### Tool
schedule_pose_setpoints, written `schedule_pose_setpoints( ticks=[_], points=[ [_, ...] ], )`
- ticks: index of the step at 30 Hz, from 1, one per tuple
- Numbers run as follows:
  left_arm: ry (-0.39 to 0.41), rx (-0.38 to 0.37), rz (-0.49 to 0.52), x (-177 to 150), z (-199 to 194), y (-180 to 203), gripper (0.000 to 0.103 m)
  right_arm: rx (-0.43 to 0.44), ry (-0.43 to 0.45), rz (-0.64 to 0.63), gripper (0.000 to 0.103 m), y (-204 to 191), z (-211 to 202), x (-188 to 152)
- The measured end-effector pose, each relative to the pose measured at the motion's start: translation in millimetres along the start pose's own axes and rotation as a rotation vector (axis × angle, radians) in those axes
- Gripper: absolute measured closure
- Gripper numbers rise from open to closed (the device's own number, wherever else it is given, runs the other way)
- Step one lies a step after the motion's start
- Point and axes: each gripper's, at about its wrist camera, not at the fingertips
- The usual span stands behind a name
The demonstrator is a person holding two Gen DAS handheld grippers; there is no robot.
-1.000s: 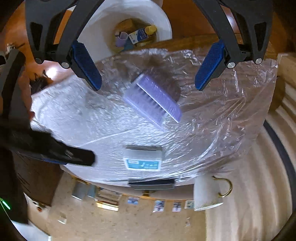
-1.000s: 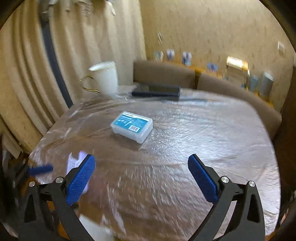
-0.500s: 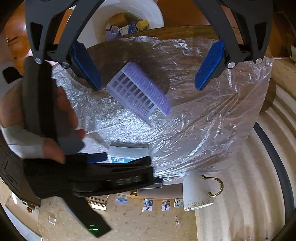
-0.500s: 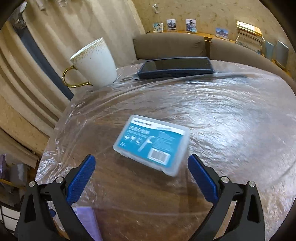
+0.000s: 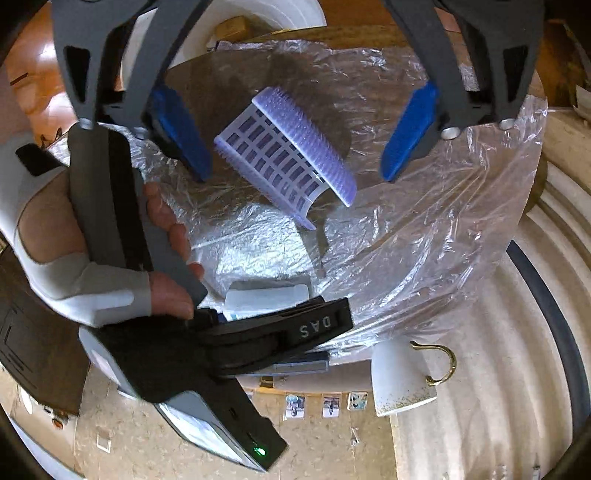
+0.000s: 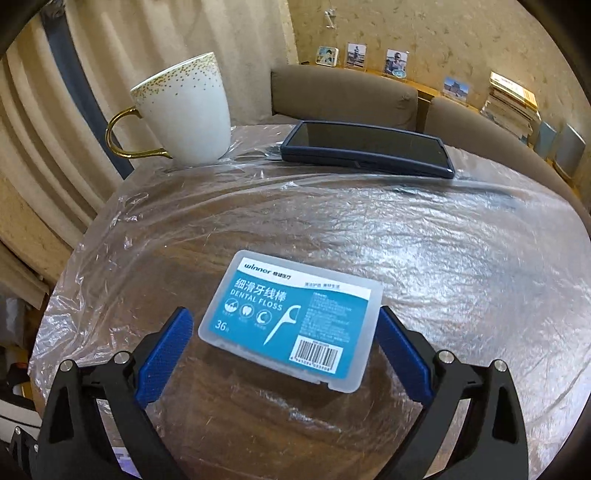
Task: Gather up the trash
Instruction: 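Close the right tool on the dental floss box while the left tool grasps the lavender comb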
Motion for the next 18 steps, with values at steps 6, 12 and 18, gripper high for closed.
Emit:
schedule_pose_setpoints(
  ticks=[6, 12, 18],
  points=[
    [-0.012, 0.012, 0.015, -2, 6, -1, 0.031, -0.002, 0.016, -0.029, 0.014, 1, 1, 0],
    [-0.024, -0.001, 0.0, -1, 7, -5, 0.043, 0.047, 0.039, -0.004, 0.014, 6, -8, -5],
    [-0.029, -0.015, 0.003, 0, 10, -9, 0.051, 0.085, 0.056, 0.038, 0.015, 15, -20, -14]
  ],
)
Point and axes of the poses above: each gripper's, at about its wrist camera, not at the fingertips, and z roughly the way its jaws point, y to its right, x to its top, and after that the axes turned 15 degrees about -z, right-handed
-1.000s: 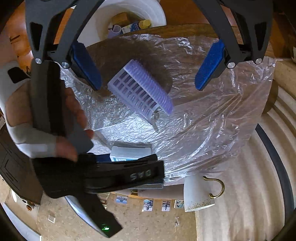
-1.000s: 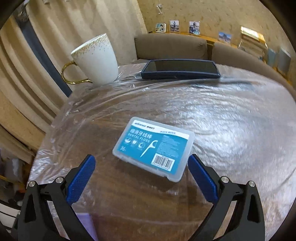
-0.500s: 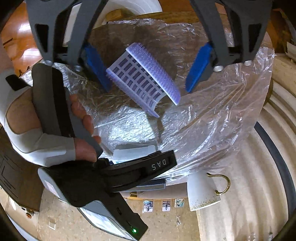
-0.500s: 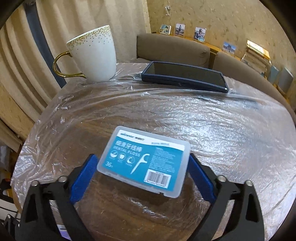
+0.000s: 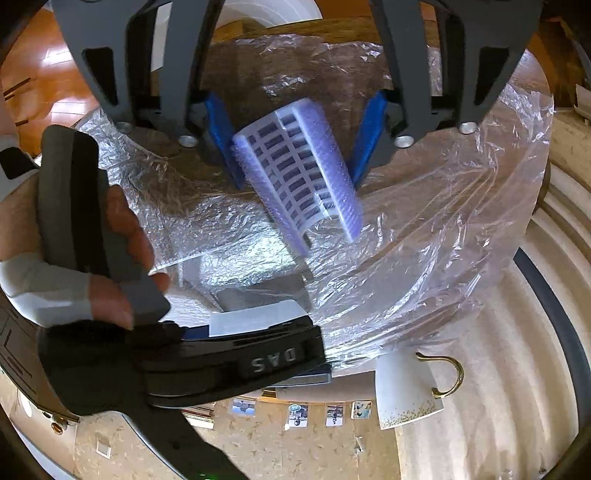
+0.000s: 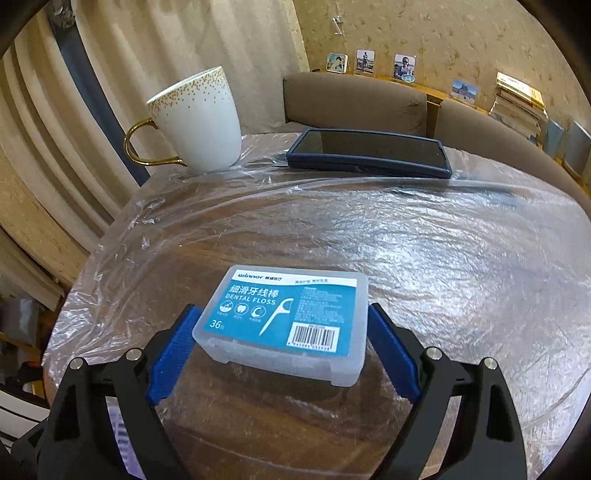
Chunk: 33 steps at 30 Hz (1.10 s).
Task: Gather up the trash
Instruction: 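Close the right tool on the dental floss box while the left tool grasps the lavender comb, then lift the floss box and comb and carry them over the white bin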
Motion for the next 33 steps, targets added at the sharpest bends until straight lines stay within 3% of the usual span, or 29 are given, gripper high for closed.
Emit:
schedule_pose_setpoints(
  ticks=[15, 28, 33],
  points=[
    [-0.028, -0.093, -0.063, 14, 3, -26, 0.053, 0.071, 0.055, 0.116, 0.016, 18, -33, -26],
    [-0.024, -0.1, -0.037, 9, 0, -25, 0.053, -0.087, -0.025, -0.043, 0.017, -7, -29, -51],
    [-0.02, -0.096, -0.035, 9, -2, -27, 0.053, -0.122, -0.043, -0.032, 0.013, -8, -25, -48]
  ],
)
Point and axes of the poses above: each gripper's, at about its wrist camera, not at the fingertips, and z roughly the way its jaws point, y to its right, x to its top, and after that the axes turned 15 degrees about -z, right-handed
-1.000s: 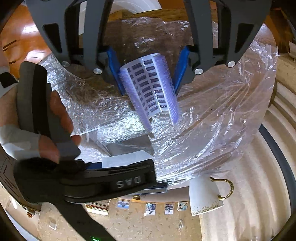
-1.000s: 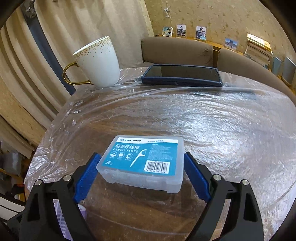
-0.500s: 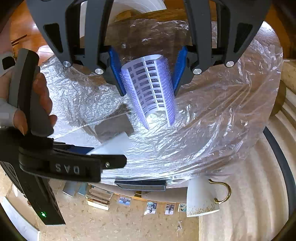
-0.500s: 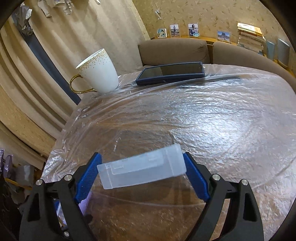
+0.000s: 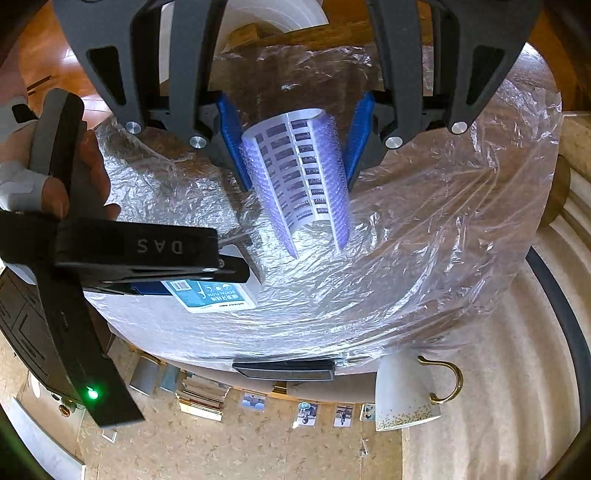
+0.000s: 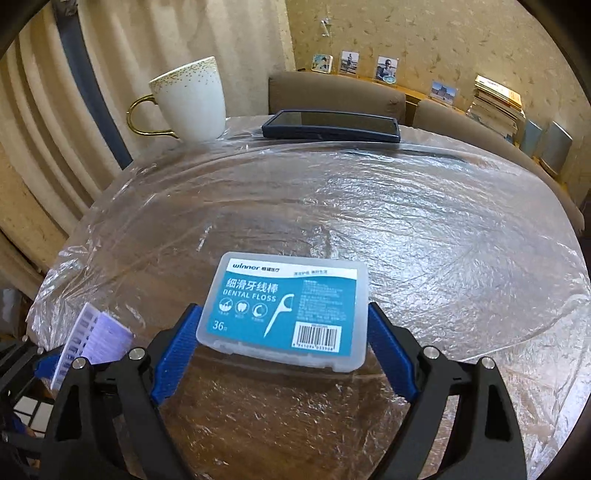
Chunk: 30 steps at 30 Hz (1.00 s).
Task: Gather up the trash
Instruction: 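Lift the floss box and comb and carry them over the white bin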
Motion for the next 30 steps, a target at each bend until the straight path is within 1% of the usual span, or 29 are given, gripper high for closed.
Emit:
schedule_pose_setpoints(
  ticks=[2, 5, 6, 7, 8, 12, 17, 22, 27, 30],
  points=[
    [0.003, 0.0, 0.001, -1, -1, 0, 0.053, -0.039, -0.013, -0.009, 0.009, -2, 3, 1],
    [0.007, -0.001, -0.001, -1, -3, 0, 0.053, -0.06, -0.001, -0.023, 0.009, -6, 5, 1],
    [0.007, -0.001, -0.001, -1, -3, 0, 0.053, -0.068, 0.001, -0.026, 0.011, -7, 5, 1],
    [0.009, 0.0, -0.001, 0, -3, 0, 0.053, -0.085, 0.005, -0.031, 0.019, -9, 5, 2],
    [0.009, 0.0, -0.001, 0, -3, -1, 0.053, -0.092, 0.003, -0.033, 0.019, -9, 4, 2],
    [0.015, 0.003, 0.008, -1, -4, -1, 0.053, -0.042, 0.028, 0.019, 0.02, -2, -2, 0],
    [0.015, -0.003, 0.014, -2, -6, -1, 0.053, 0.011, 0.073, 0.069, 0.02, 7, -23, -5],
    [0.007, -0.029, 0.013, 0, -9, -1, 0.053, 0.07, 0.09, 0.118, 0.02, 14, -44, -22],
    [-0.003, -0.044, 0.032, 1, -10, -1, 0.053, 0.09, 0.083, 0.151, 0.02, 18, -61, -44],
    [-0.018, -0.058, 0.043, -1, -9, 0, 0.053, 0.072, 0.077, 0.159, 0.02, 17, -69, -55]
  ],
)
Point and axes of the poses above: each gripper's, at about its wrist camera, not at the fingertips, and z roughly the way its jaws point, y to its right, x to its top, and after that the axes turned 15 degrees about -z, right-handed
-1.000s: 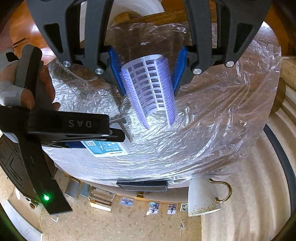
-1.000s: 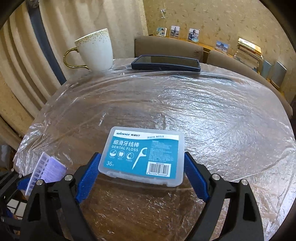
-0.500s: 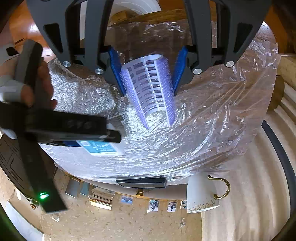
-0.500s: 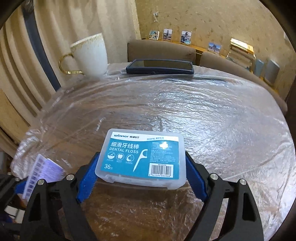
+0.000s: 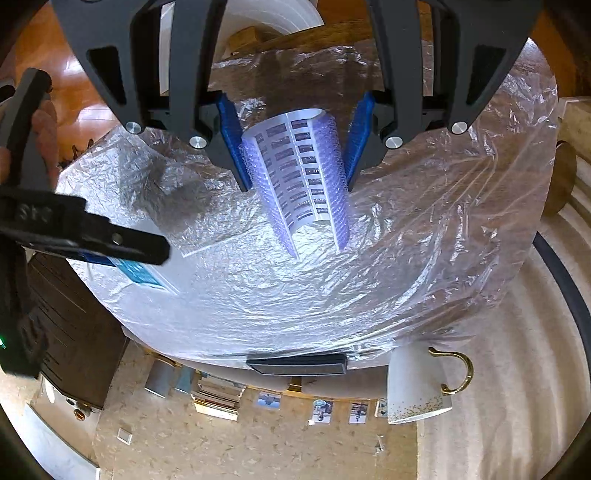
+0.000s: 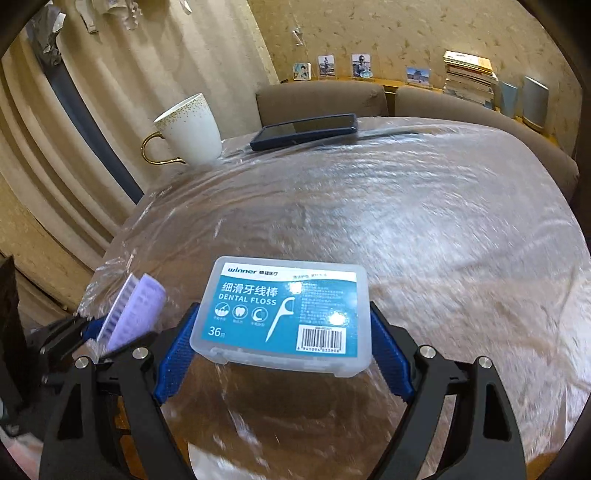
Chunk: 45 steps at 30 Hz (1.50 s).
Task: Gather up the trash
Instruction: 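Lift the floss box and comb and carry them over the white bin, then hold the floss box and comb above the bin opening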
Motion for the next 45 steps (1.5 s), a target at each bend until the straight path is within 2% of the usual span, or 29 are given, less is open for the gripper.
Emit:
schedule_pose_setpoints(
  ticks=[11, 23, 34, 45],
  points=[
    [-0.039, -0.082, 0.022, -8, -15, 3, 0.058, -0.002, 0.015, 0.038, 0.02, 2, -35, -32],
    [-0.055, -0.118, 0.055, -26, -39, 4, 0.059, 0.03, 0.016, 0.036, 0.02, -10, -65, -63],
    [-0.086, -0.128, 0.104, -54, -61, 9, 0.058, 0.049, -0.034, 0.021, 0.02, -27, -81, -92],
    [-0.167, -0.159, 0.17, -89, -72, 19, 0.058, 0.085, -0.104, 0.013, 0.02, -36, -85, -121]
  ],
)
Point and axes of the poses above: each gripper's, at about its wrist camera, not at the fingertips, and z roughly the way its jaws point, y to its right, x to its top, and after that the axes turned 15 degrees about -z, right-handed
